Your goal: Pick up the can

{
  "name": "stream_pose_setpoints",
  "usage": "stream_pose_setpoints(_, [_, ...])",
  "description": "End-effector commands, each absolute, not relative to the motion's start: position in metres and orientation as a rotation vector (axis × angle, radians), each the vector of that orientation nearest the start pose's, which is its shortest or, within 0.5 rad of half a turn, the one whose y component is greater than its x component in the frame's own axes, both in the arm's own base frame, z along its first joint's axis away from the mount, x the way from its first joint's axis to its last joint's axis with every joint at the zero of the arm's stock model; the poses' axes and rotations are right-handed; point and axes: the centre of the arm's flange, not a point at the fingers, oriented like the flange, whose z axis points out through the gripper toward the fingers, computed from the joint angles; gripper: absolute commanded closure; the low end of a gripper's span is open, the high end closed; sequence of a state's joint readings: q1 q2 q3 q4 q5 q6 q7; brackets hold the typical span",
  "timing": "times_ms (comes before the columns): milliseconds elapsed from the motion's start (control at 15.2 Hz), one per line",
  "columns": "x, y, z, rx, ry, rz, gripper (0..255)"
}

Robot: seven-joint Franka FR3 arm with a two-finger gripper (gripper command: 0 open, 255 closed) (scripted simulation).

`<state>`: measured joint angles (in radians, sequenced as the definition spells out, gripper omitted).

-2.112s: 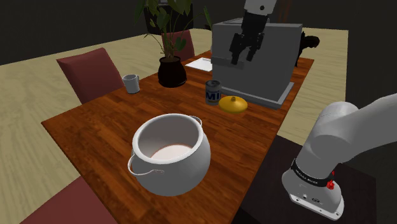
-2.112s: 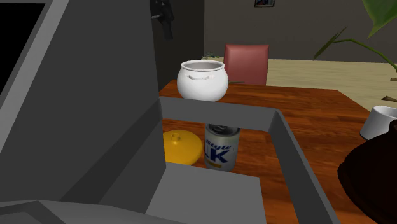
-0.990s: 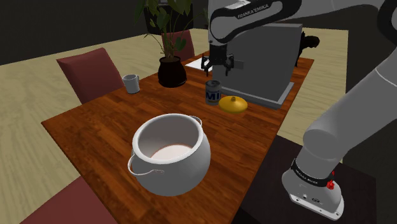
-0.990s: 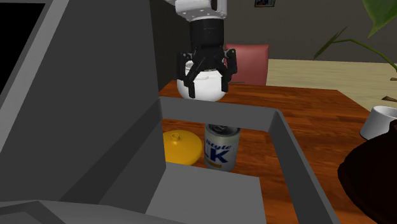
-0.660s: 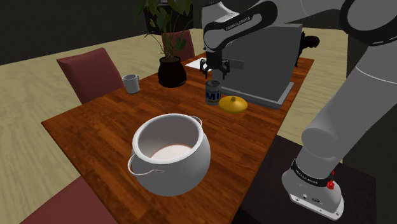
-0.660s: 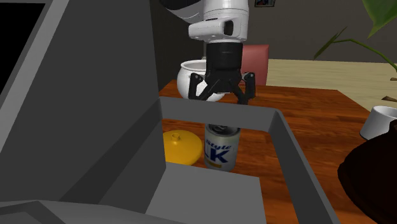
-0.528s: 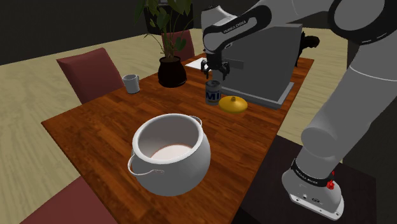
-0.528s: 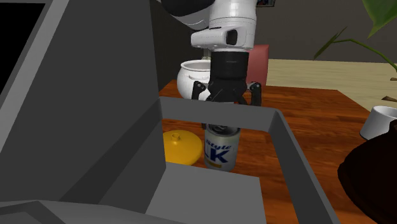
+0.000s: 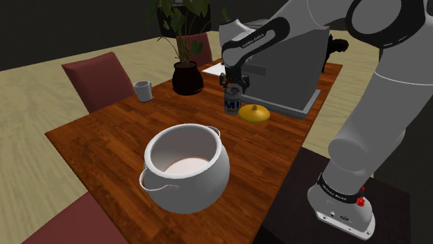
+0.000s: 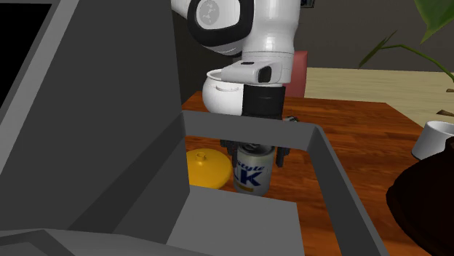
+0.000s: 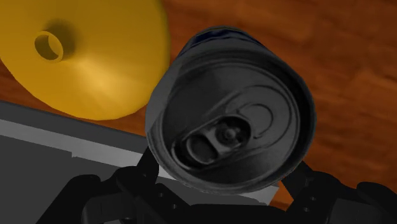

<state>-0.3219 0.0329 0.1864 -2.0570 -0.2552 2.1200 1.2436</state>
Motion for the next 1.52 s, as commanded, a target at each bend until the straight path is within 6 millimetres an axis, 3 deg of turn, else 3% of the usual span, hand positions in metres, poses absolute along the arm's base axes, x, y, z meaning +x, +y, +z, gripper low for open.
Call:
stream_pose_setpoints(0, [0.552, -0.087, 0.42, -2.676, 1.929, -0.23, 0])
stream_pose_setpoints(66, [0.552, -0.087, 0.42, -2.676, 1.929, -0.23, 0])
stream_pose_setpoints(132, [0.552, -0.087, 0.42, -2.676, 1.929, -0.23, 255])
stream_pose_setpoints(726, [0.552, -0.087, 0.42, -2.676, 1.929, -0.23, 255])
stream_pose_setpoints(1452, [0.552, -0.087, 0.478, -2.676, 1.929, -0.23, 255])
